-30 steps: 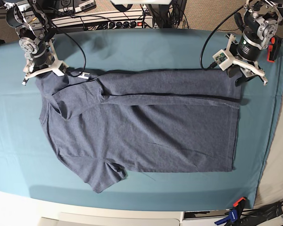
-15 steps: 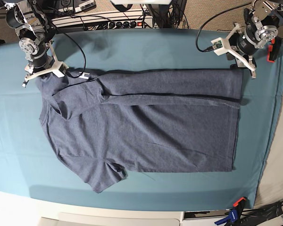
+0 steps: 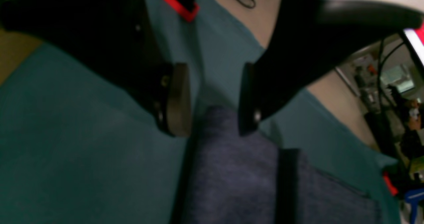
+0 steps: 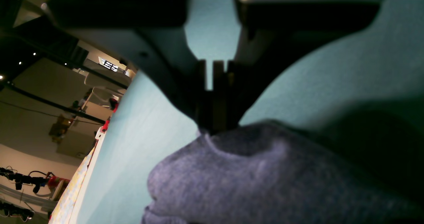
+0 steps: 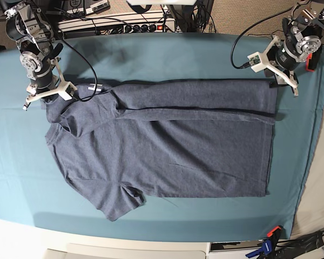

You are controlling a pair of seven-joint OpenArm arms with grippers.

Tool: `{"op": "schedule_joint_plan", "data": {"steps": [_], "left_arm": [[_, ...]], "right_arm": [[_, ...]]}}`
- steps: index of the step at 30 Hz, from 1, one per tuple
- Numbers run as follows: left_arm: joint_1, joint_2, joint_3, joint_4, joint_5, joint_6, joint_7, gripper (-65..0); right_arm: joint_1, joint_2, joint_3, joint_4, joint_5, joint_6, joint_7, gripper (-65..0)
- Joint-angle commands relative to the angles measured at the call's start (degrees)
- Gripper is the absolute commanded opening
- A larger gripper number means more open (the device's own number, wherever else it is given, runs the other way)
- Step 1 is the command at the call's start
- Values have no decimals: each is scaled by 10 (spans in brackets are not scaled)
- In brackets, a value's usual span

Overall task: Fold the T-shirt properly
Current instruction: 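Regrasp the folded collar edge with both grippers, then drag the folded edge with both grippers toward the robot to flatten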

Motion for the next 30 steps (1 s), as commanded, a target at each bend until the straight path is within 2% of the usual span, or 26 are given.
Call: {"op": "schedule_joint_plan", "data": {"steps": [1, 4, 10, 12, 16, 20, 21, 25, 30], "left_arm": [[-1, -10, -4, 2, -6, 8, -15, -394], [-2, -6, -4, -9, -12, 9, -36, -394], [-16, 14, -4, -26, -6, 12, -40, -395], [-27, 23, 0, -37, 0, 30, -40, -407], [-61, 24, 47, -61, 30, 54, -37, -409], [-91, 24, 97, -83, 35, 54, -34, -410], [-96, 24, 106, -84, 38, 54, -33, -419], [-100, 24, 120, -84, 43, 54, -33, -527], [-100, 18, 119, -84, 43, 54, -9, -579]], "right_arm": [[5, 12, 6, 7, -7, -7, 2, -650], [5, 12, 6, 7, -7, -7, 2, -650], [5, 11, 6, 7, -7, -7, 2, -650], [5, 11, 6, 7, -7, -7, 2, -650], [5, 11, 6, 7, -7, -7, 2, -650], [5, 11, 6, 7, -7, -8, -1, -650], [5, 11, 6, 7, -7, -8, -1, -650], [5, 11, 6, 7, -7, -8, -4, -650], [5, 12, 6, 7, -8, -8, -8, -650]]}}
